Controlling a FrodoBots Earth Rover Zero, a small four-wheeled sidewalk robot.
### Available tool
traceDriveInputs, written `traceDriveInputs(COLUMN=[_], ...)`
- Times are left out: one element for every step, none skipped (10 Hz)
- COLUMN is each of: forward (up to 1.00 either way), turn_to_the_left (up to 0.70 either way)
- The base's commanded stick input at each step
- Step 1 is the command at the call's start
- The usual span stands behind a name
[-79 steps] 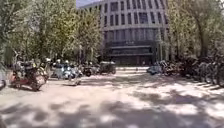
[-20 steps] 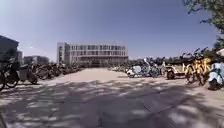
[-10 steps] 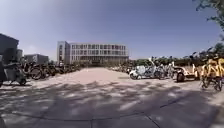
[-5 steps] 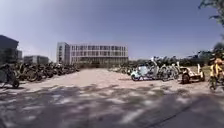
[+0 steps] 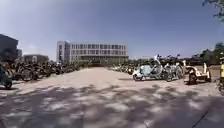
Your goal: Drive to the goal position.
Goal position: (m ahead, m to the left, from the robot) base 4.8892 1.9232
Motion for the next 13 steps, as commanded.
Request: traceDriveInputs(forward=[0.70, 0.70, 0.70, 0.70, 0.70, 0.70, 0.70, 0.70, 0.70, 0.70, 0.70, 0.70, 0.70], turn_to_the_left=[0.00, 0.00, 0.00, 0.00, 0.00, 0.00, 0.00, 0.00, 0.00, 0.00, 0.00, 0.00, 0.00])
